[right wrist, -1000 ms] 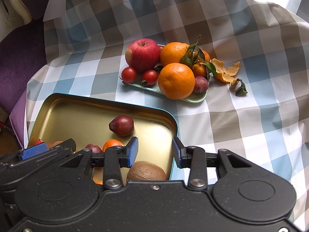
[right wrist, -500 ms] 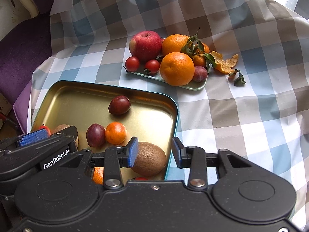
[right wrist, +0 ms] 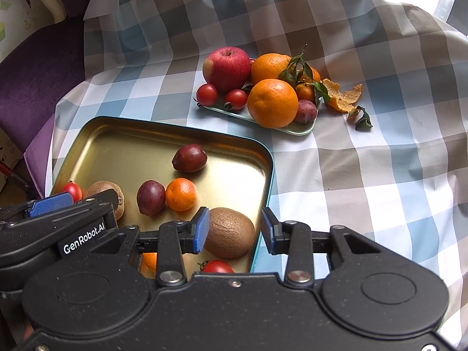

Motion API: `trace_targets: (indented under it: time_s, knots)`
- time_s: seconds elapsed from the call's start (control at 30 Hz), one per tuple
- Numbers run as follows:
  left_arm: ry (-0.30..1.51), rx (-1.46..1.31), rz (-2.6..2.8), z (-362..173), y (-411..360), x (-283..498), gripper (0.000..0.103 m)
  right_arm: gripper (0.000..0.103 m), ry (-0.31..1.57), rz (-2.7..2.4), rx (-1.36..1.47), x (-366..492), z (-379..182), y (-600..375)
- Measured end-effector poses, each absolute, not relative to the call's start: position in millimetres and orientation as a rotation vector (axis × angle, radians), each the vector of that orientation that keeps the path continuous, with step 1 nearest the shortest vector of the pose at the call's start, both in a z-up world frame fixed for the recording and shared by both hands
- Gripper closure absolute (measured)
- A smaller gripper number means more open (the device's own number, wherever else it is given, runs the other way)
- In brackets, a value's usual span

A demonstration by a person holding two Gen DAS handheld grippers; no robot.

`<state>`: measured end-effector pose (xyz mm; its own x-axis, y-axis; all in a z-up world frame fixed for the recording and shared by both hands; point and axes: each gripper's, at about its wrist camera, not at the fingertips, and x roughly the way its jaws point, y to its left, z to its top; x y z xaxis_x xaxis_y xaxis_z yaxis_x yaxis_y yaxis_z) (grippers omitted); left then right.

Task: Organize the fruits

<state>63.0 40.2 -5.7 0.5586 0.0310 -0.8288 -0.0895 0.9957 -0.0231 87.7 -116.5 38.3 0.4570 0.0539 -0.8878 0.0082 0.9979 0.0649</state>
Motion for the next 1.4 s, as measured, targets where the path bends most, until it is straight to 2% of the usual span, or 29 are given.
trace_targets:
  time_s: [1.4]
  knots:
    - [0.995, -0.061, 0.054, 0.8, 41.3, 57.8, 0.053, 0.056, 1.109, 0.042, 0.053, 85.7, 35.1, -111.4]
